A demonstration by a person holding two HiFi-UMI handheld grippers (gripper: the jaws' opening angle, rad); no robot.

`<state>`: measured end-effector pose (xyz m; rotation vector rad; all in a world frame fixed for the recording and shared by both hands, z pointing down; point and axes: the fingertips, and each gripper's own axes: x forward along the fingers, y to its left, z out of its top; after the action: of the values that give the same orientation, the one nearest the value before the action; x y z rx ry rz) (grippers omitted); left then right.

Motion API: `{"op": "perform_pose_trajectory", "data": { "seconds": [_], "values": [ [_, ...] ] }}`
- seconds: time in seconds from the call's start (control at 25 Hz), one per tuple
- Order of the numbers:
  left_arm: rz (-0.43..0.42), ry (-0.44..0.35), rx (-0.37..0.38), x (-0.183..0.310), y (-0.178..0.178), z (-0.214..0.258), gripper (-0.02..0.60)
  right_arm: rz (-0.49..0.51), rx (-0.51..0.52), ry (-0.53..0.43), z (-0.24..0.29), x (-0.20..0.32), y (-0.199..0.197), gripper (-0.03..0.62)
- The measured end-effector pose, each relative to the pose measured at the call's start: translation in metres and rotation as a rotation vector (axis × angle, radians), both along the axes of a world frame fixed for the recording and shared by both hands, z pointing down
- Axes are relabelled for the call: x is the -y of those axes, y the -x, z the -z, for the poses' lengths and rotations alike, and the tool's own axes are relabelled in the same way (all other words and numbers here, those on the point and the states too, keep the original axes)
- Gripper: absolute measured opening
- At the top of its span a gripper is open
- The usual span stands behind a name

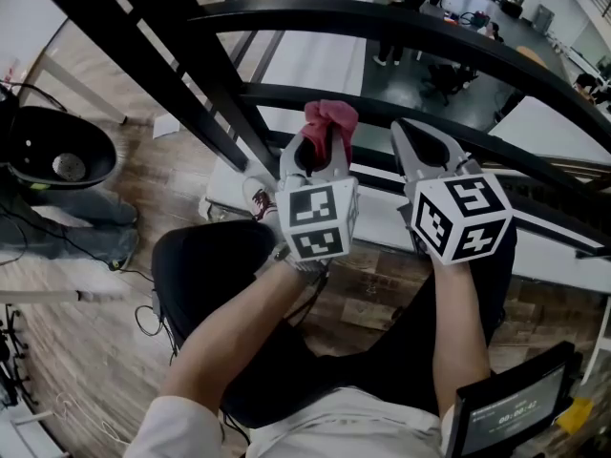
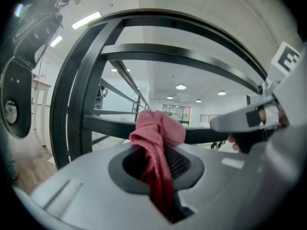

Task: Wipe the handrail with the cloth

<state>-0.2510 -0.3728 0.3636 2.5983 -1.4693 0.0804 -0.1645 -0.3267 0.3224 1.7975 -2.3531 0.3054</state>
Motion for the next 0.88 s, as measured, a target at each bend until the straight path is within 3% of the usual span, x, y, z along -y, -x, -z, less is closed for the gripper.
{"op": "perform_pose_trajectory", "data": {
  "seconds": [0.64, 0.88],
  "values": [
    [-0.120, 0.022, 0.021, -0.024, -0.040, -0.005, 0.041, -0.079, 0.013, 0.005, 0.000, -0.014, -0.042, 0.002],
    [-0.124, 0.025, 0.010, -0.026, -0.047, -0.004, 0.041, -0.091, 0.007, 0.016, 0.000, -0.018, -0.050, 0.002]
  ]
}}
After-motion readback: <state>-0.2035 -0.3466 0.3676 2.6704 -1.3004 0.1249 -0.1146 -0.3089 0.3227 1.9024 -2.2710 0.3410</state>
